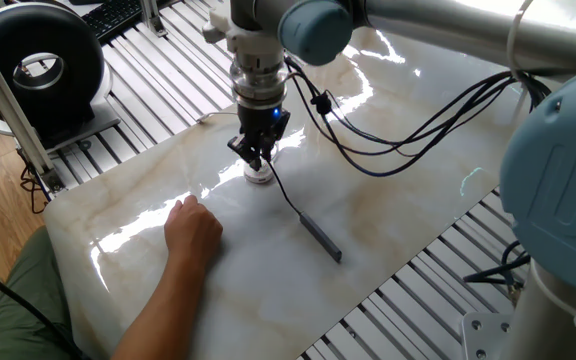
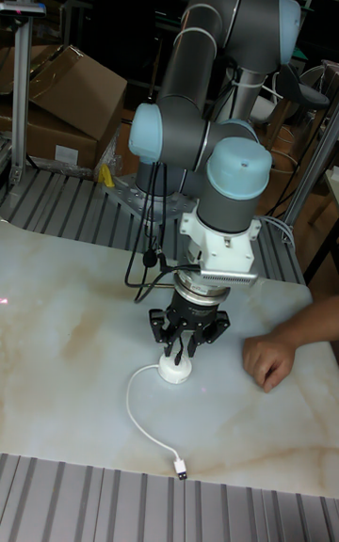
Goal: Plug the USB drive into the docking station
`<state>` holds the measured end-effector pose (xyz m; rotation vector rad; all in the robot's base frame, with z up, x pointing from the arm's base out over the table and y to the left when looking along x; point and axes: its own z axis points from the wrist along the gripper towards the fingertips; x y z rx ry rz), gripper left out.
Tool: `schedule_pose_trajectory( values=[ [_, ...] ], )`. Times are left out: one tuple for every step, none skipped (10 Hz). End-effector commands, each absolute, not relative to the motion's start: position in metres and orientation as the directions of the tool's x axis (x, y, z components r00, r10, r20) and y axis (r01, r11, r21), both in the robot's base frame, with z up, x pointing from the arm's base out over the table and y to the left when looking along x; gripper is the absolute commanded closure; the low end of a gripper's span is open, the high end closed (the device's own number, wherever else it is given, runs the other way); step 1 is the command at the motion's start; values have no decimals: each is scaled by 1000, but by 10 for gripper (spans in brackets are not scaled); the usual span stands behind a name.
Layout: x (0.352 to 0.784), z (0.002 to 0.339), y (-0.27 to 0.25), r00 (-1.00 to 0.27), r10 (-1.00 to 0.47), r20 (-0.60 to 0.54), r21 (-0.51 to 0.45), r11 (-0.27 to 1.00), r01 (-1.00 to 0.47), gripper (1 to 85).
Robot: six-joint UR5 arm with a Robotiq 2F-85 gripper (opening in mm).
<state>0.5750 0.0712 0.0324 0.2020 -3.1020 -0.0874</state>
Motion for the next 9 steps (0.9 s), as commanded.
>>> schedule_pose_trajectory(
  values=[
    [571, 44, 68, -988, -149, 50, 73, 987, -145, 433],
    [573, 52, 65, -988, -146, 44, 83, 986, -142, 443],
    [571, 64, 58, -987, -153, 40, 94, 984, -148, 443],
    [568, 74, 57, -990, -139, 39, 119, 984, -133, 443],
    [556, 84, 61, -993, -102, 59, 152, 984, -92, 450],
    [538, 93, 58, -993, -57, 100, 158, 987, -41, 510],
    [520, 102, 30, -989, -27, 144, 79, 997, -16, 567],
    [514, 108, 11, -988, 4, 155, 33, 999, 10, 613],
    [508, 114, -11, -987, 48, 153, -29, 999, 45, 690]
  ],
)
